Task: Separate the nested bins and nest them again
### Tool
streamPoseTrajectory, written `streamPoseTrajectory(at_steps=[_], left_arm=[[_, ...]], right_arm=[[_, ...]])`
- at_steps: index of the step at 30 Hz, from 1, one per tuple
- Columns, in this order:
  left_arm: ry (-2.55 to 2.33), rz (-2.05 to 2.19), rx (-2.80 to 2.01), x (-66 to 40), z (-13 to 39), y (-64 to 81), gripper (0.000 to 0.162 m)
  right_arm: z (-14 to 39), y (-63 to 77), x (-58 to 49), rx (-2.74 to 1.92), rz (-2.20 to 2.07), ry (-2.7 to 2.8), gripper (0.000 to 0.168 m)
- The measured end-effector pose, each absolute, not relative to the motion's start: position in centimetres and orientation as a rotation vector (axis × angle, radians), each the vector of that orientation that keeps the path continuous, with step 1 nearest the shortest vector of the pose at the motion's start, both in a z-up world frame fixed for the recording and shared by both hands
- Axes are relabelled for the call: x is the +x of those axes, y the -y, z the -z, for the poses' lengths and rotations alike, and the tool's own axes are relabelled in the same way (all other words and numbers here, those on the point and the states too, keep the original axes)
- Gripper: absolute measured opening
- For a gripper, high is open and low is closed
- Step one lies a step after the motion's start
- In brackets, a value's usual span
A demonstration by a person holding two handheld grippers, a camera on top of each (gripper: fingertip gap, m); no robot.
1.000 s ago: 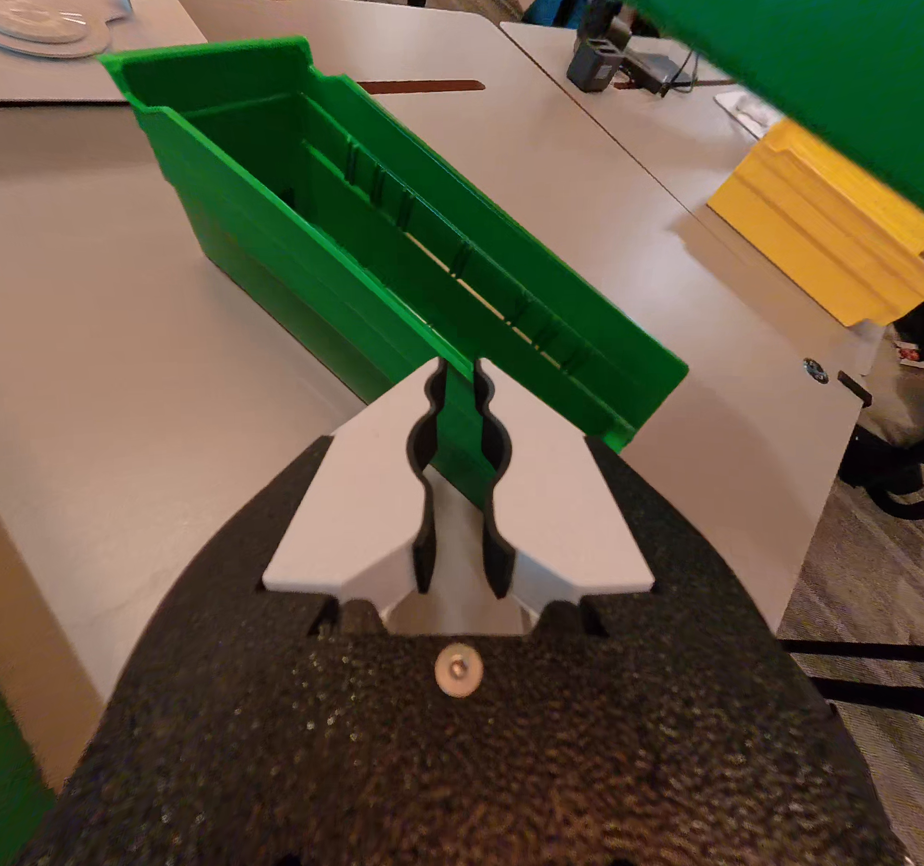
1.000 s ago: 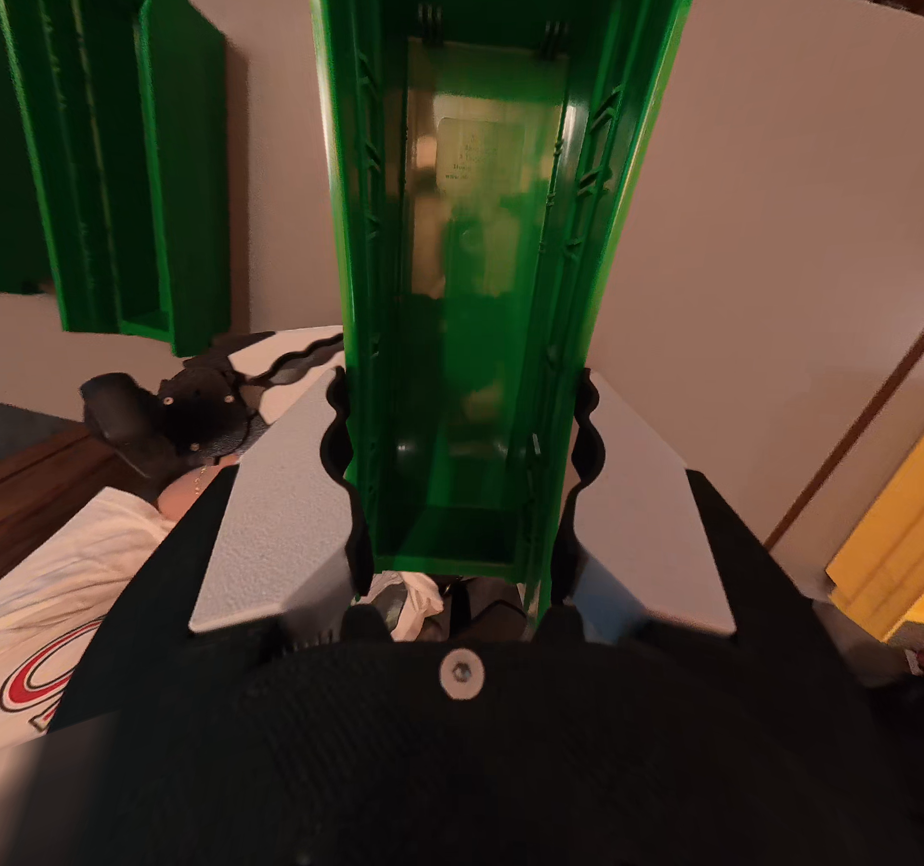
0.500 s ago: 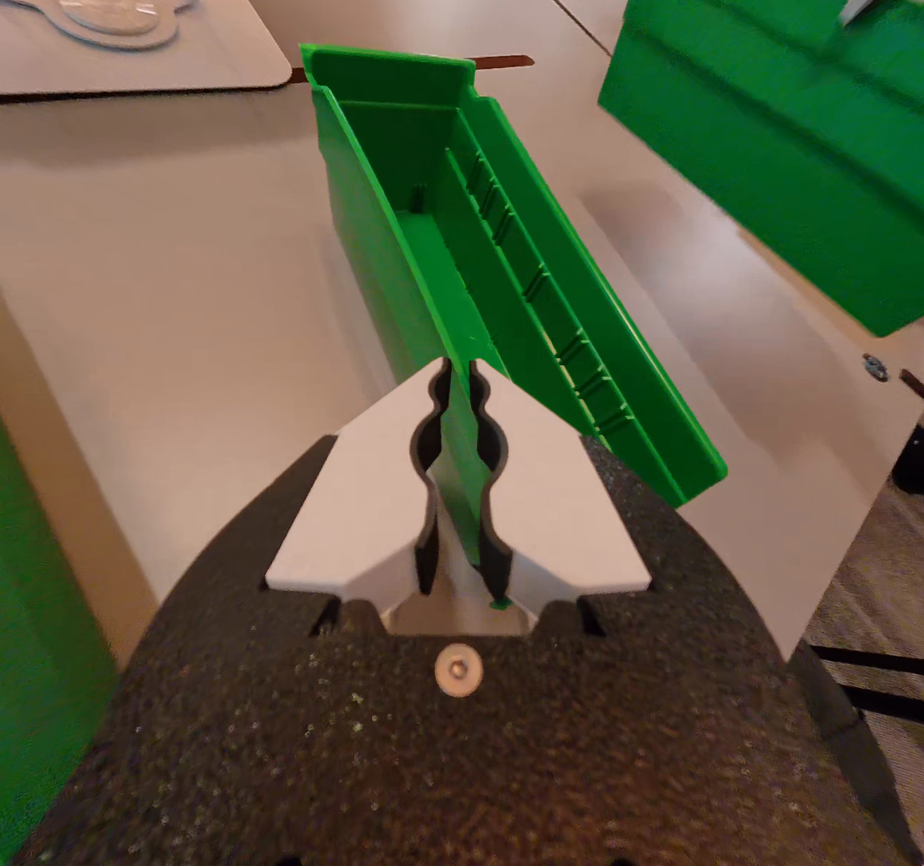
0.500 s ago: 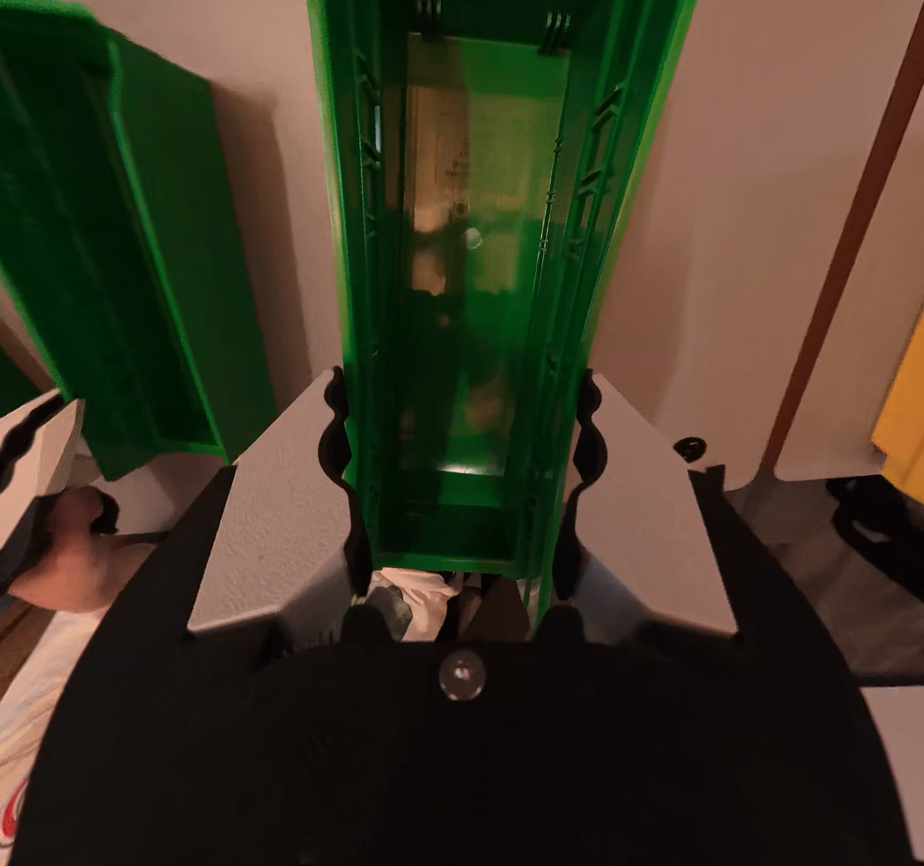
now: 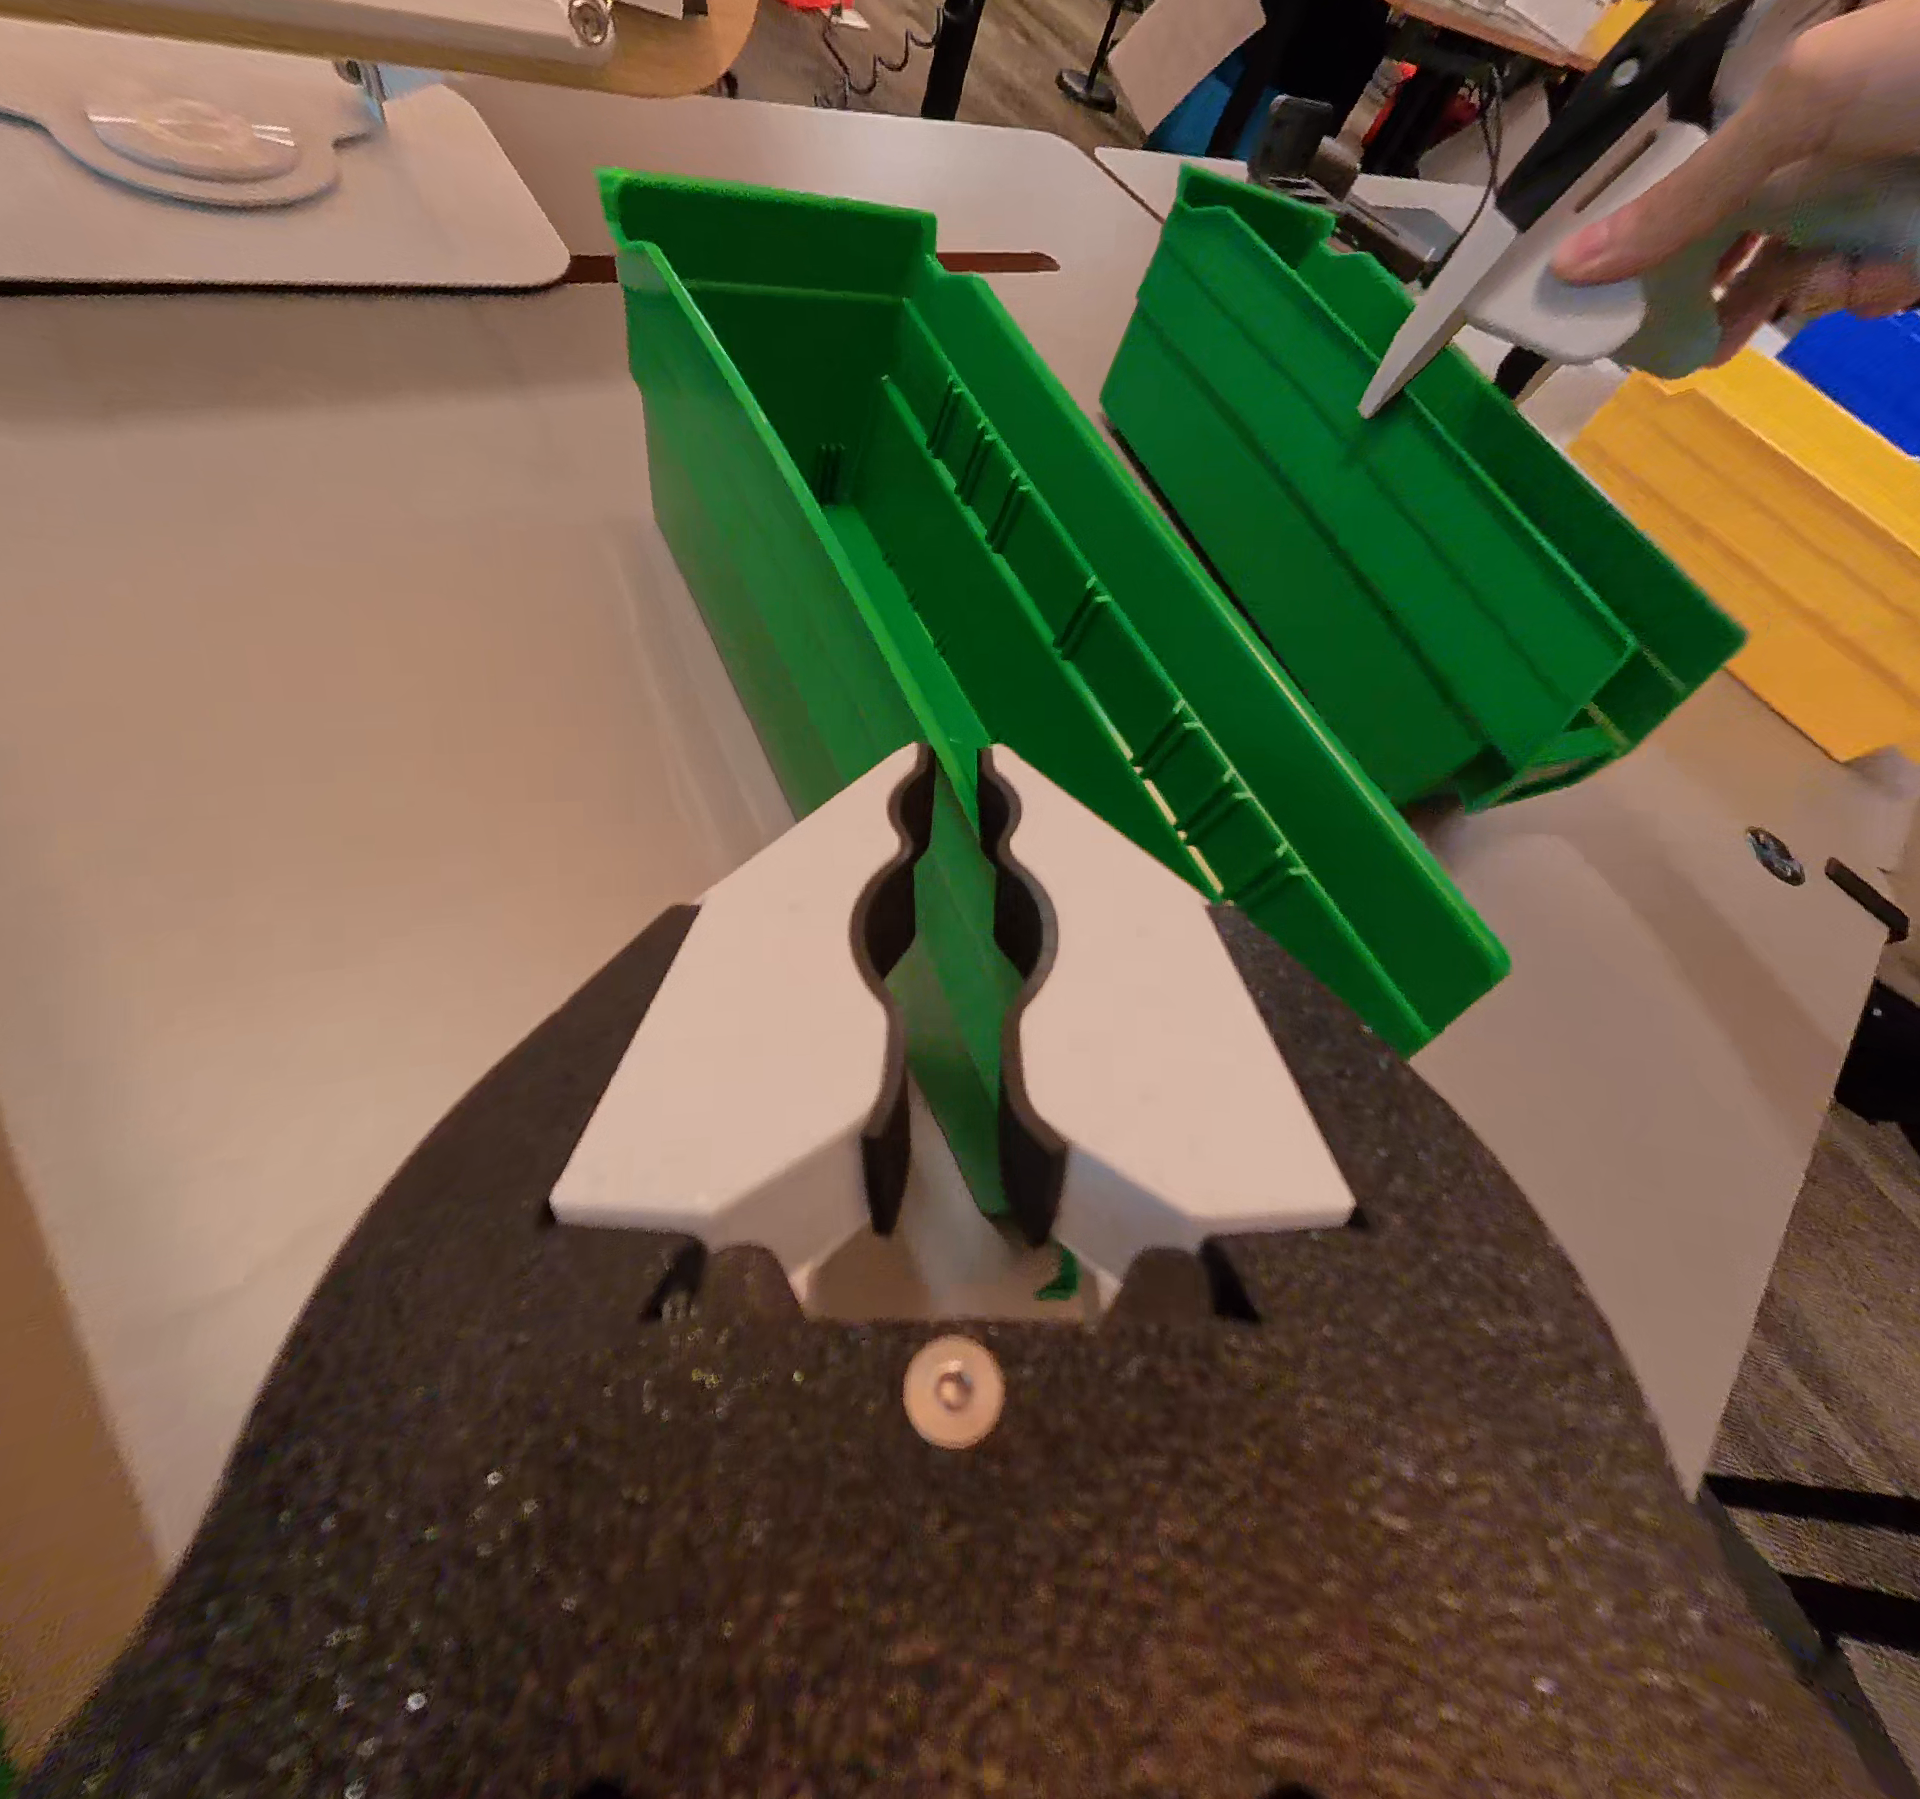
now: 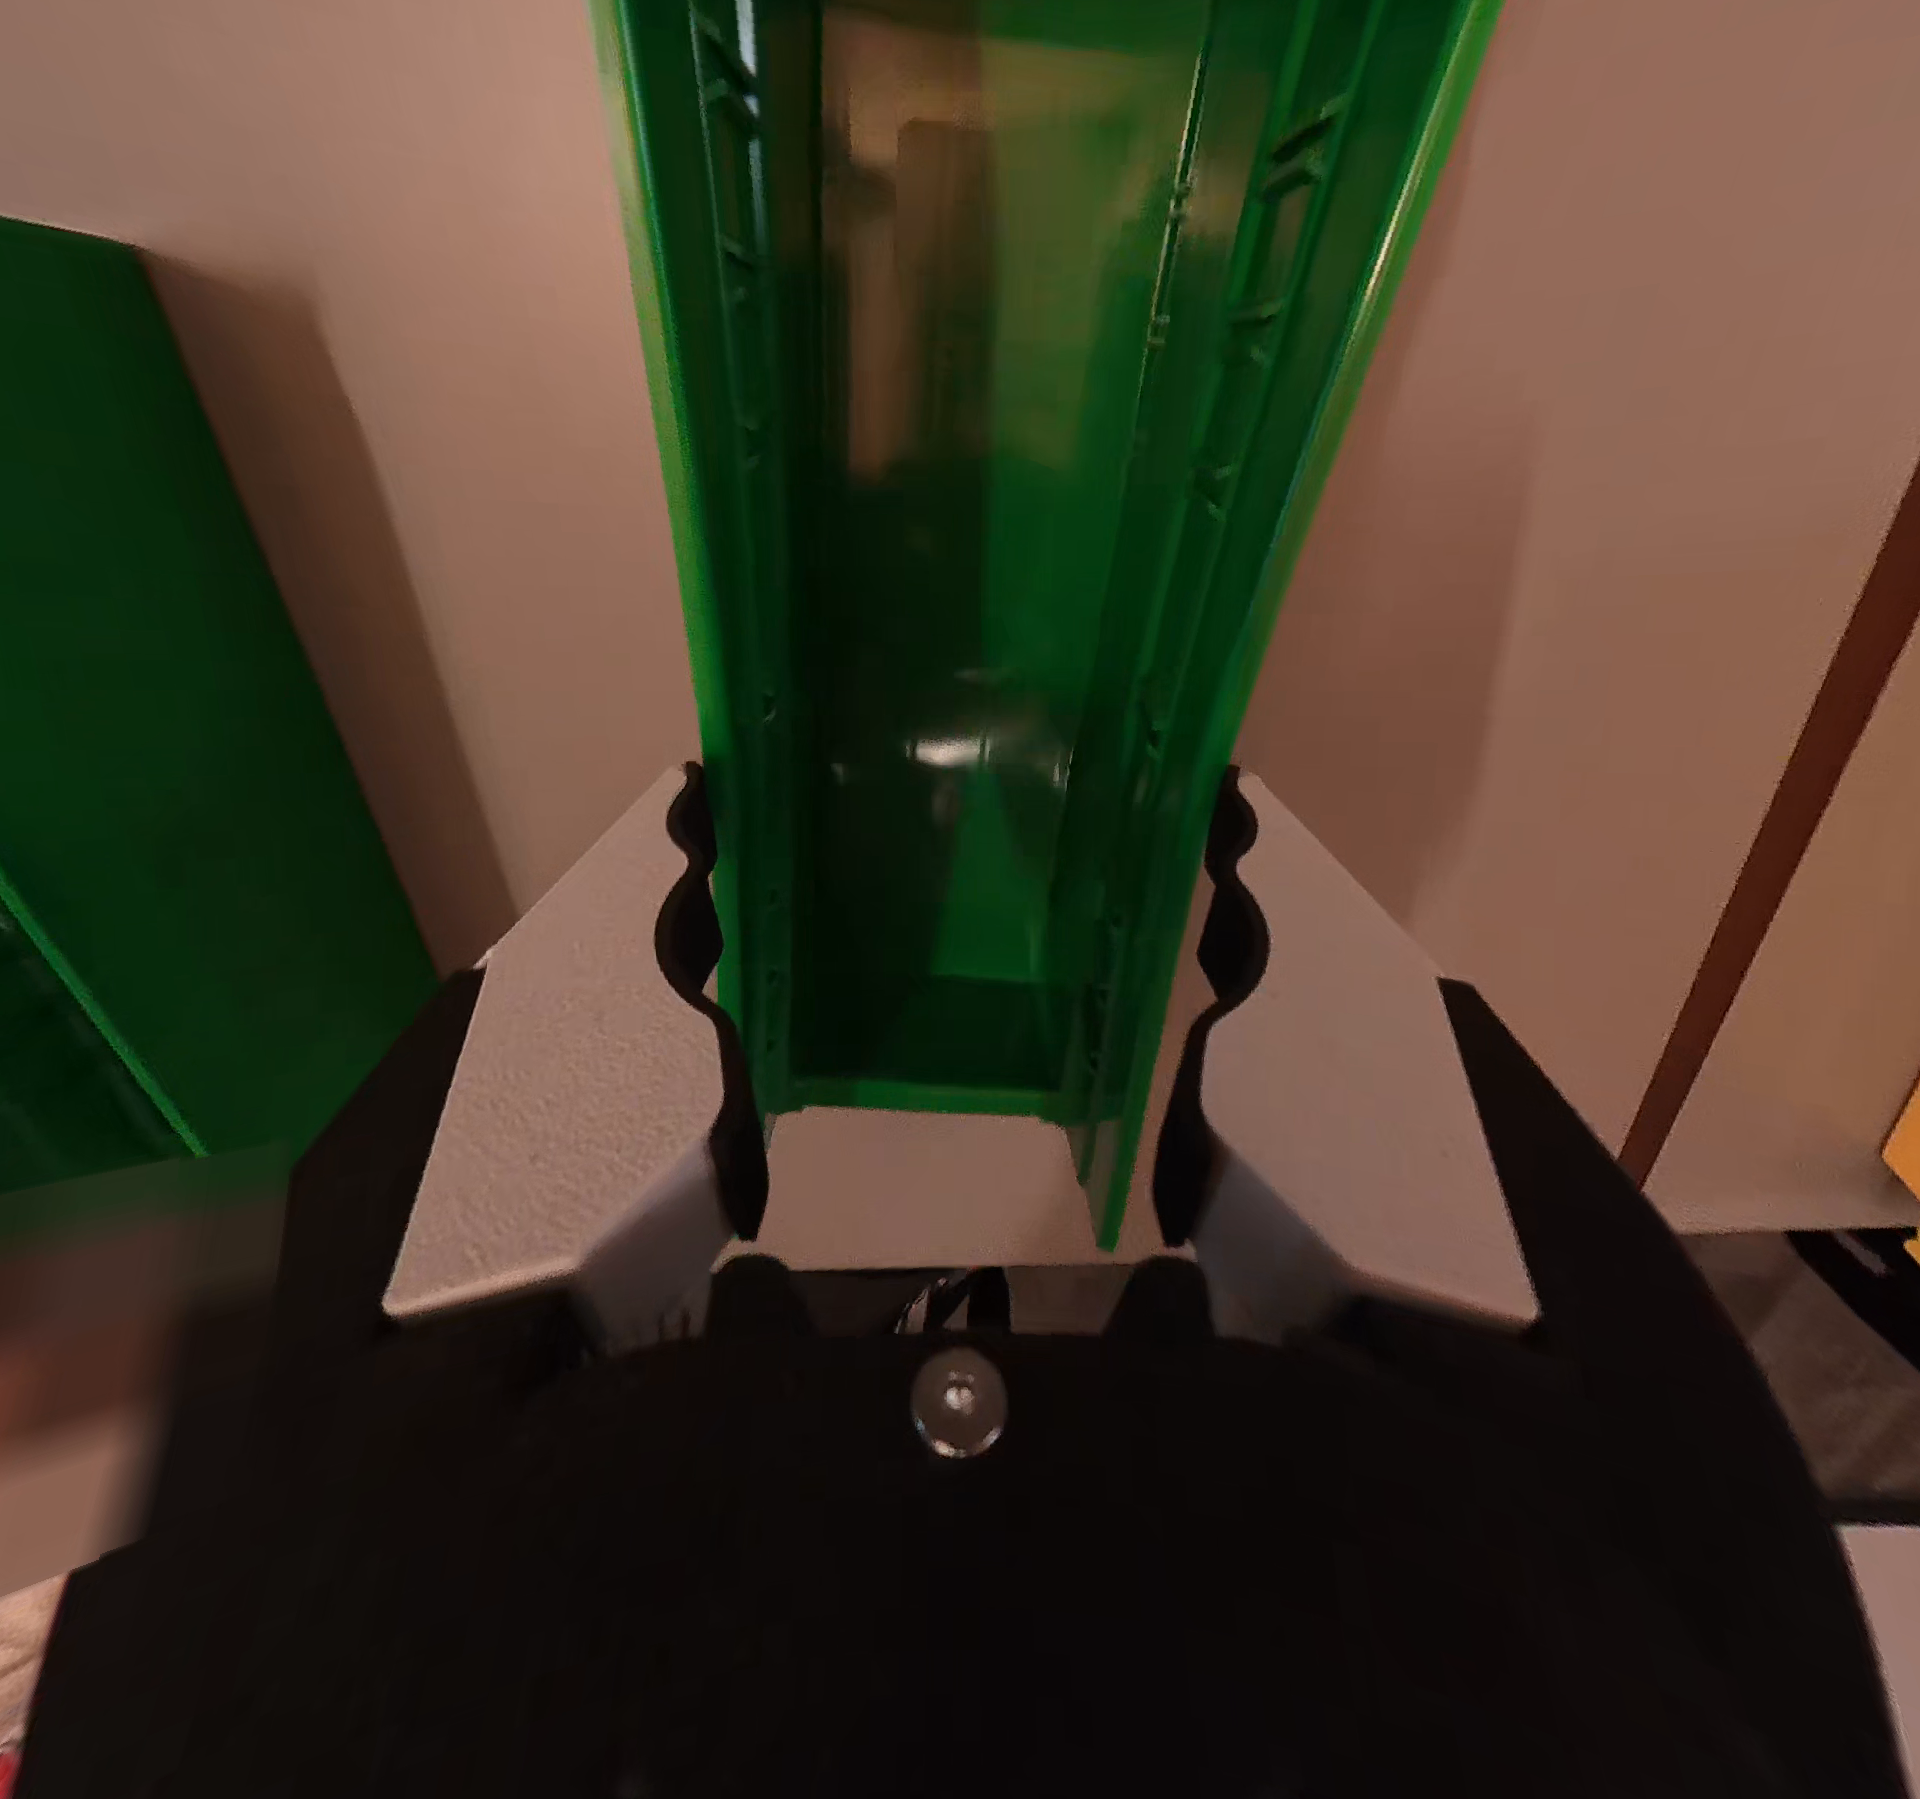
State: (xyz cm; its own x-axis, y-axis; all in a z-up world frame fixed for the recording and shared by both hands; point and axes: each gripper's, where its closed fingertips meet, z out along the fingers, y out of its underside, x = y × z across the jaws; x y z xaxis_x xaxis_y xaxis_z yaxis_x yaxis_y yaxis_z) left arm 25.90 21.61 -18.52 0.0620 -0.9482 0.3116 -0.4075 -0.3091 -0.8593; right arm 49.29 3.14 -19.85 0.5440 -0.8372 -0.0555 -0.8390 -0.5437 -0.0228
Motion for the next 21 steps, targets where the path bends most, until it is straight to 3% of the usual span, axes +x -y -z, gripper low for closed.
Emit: streamPoseTrajectory(at_steps=[16,21], left_arm=[[-1.308,1.266,-1.651,26.4,17.4,-21.6,0.013],[-1.270,1.184,-1.569,26.1,16.2,-22.2,0.033]], right_arm=[[19.3,-4.2,50.2,-2.701,0.157,-1.093,0.114],[14.6,-2.0,50.9,-2.534,0.571,-0.923,0.121]])
